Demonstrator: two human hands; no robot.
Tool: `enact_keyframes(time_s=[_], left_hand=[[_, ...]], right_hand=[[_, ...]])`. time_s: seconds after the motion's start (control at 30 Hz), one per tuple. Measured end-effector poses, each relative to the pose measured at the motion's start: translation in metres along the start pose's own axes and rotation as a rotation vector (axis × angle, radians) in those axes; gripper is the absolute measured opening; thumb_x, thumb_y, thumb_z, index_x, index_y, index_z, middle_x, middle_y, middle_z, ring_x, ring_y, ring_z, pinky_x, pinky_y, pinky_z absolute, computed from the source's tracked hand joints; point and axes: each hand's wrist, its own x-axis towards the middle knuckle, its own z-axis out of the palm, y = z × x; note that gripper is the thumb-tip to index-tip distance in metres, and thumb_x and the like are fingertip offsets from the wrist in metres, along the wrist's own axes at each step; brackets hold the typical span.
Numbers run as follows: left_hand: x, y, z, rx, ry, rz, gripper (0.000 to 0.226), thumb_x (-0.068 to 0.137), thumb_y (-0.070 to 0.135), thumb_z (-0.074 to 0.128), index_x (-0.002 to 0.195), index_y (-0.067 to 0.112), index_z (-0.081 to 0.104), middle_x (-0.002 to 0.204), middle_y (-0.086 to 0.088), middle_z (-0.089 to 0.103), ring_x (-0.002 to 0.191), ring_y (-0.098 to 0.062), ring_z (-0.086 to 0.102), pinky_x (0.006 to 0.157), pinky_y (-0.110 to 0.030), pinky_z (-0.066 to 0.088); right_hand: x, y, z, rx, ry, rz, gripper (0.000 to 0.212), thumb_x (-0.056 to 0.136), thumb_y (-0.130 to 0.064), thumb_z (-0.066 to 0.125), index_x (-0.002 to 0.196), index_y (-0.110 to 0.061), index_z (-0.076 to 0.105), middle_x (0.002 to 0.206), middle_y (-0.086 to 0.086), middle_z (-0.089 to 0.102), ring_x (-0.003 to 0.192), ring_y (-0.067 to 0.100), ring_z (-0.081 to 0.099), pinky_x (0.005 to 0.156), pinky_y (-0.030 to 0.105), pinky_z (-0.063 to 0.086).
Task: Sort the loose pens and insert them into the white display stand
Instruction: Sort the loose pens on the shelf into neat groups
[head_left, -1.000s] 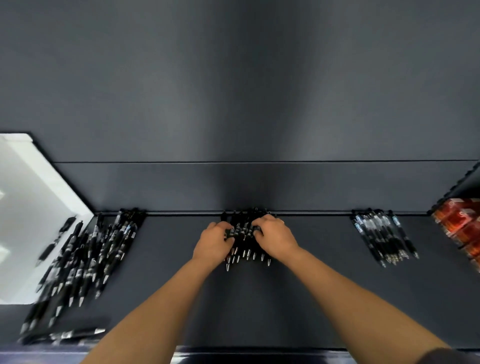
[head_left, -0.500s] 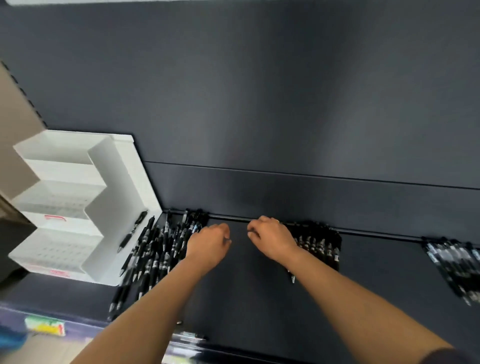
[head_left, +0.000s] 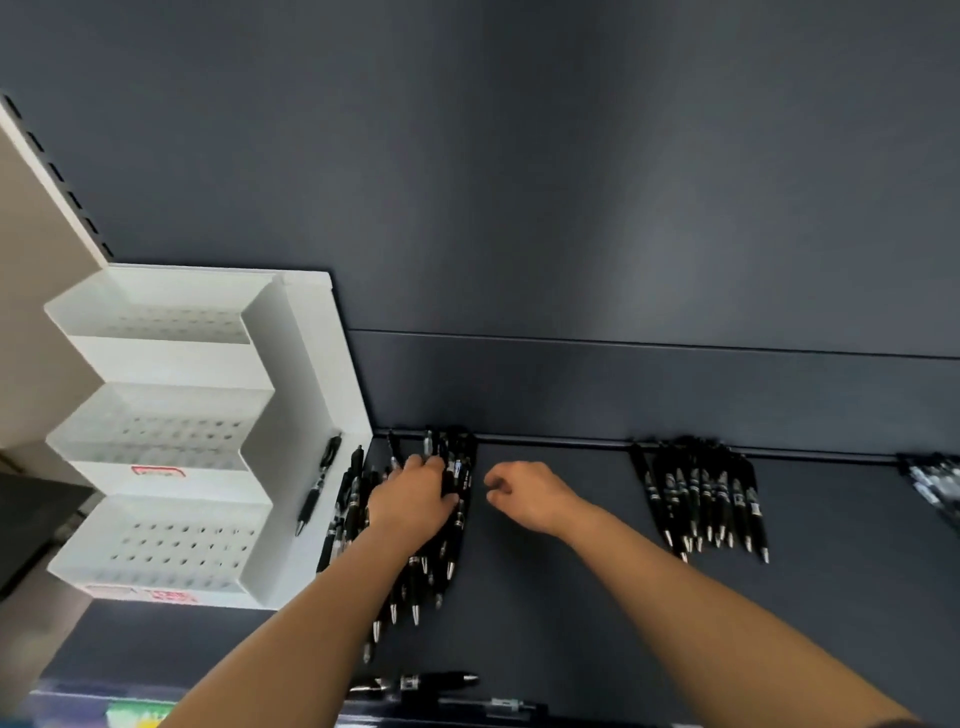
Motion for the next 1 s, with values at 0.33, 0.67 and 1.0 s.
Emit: enact_keyframes(time_s=[0.33, 0.67, 1.0], left_hand=[[0.015, -0.006, 0.003, 0.017, -0.078, -0.03, 0.071, 0.074, 0.052, 0.069, 0.129, 0.023, 0.035, 0.128, -0.005, 0.039, 0.123, -0.031, 0.043, 0.095, -0.044, 0.041], [0.018, -0.013, 0.003, -0.06, -0.029, 0.029, 0.032, 0.085, 0.035, 0.052, 0.115, 0.022, 0.054, 0.122, -0.004, 0.045, 0.115, -0.027, 0.047, 0.092, -0.041, 0.039], [0.036, 0.017, 0.01, 0.119, -0.026, -0.029, 0.046, 0.087, 0.046, 0.055, 0.122, 0.016, 0.054, 0.132, -0.007, 0.044, 0.123, -0.028, 0.044, 0.099, -0.043, 0.035]], right_hand=[[0.016, -0.001, 0.01, 0.029, -0.027, 0.085, 0.039, 0.093, -0.028, 0.054, 0.131, -0.017, 0.053, 0.125, 0.011, 0.059, 0.115, 0.025, 0.055, 0.096, 0.028, 0.043], [0.03, -0.01, 0.018, 0.243, 0.0, 0.156, 0.027, 0.094, -0.023, 0.052, 0.12, -0.014, 0.056, 0.095, 0.006, 0.059, 0.076, 0.017, 0.058, 0.065, 0.026, 0.051], [0.026, 0.002, 0.015, 0.356, -0.001, 0.199, 0.025, 0.095, -0.019, 0.049, 0.12, -0.015, 0.055, 0.098, 0.007, 0.061, 0.058, 0.008, 0.058, 0.054, 0.022, 0.051]])
